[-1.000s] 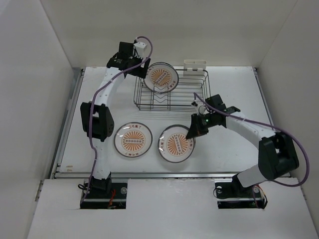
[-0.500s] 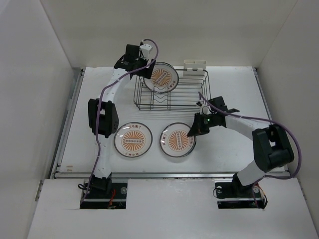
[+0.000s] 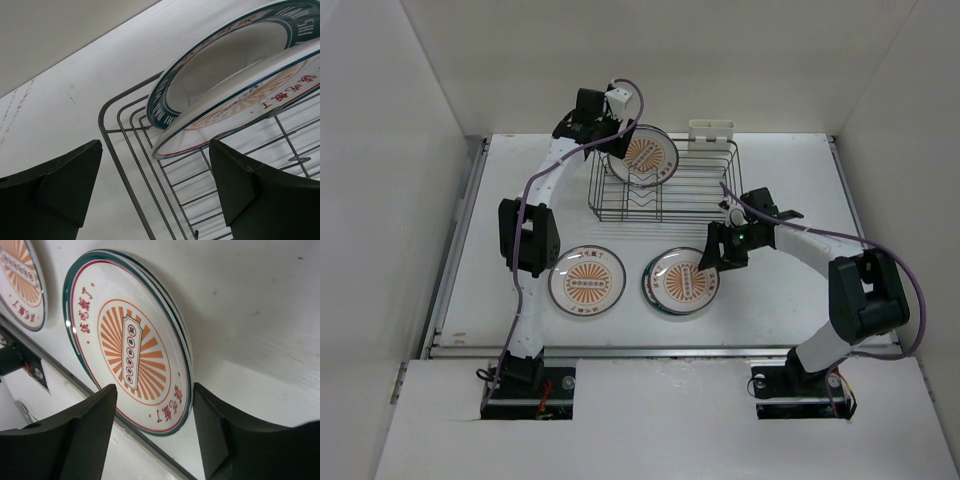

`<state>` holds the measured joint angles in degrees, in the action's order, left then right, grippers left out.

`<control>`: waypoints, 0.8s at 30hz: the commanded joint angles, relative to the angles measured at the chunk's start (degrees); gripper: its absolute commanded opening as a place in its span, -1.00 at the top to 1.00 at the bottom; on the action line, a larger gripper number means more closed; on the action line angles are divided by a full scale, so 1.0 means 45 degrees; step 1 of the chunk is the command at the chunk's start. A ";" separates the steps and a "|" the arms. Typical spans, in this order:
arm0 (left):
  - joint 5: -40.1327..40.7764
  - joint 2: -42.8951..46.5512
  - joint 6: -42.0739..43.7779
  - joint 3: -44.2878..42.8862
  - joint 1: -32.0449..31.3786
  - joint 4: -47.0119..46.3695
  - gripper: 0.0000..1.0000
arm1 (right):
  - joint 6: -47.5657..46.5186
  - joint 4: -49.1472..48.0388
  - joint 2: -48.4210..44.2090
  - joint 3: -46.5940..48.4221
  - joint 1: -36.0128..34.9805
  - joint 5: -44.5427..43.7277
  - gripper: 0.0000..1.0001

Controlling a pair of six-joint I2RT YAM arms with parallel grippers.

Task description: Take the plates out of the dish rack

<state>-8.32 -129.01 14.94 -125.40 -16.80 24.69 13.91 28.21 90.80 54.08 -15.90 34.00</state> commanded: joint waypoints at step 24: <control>0.0500 -0.0315 0.1133 -0.0726 -0.0291 -0.0193 -0.76 | 0.0619 0.0568 0.2106 0.1575 -0.0822 -0.1833 0.29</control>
<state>-6.55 -131.41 19.03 -126.15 -17.91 24.60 14.81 28.34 98.85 60.80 -17.74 23.79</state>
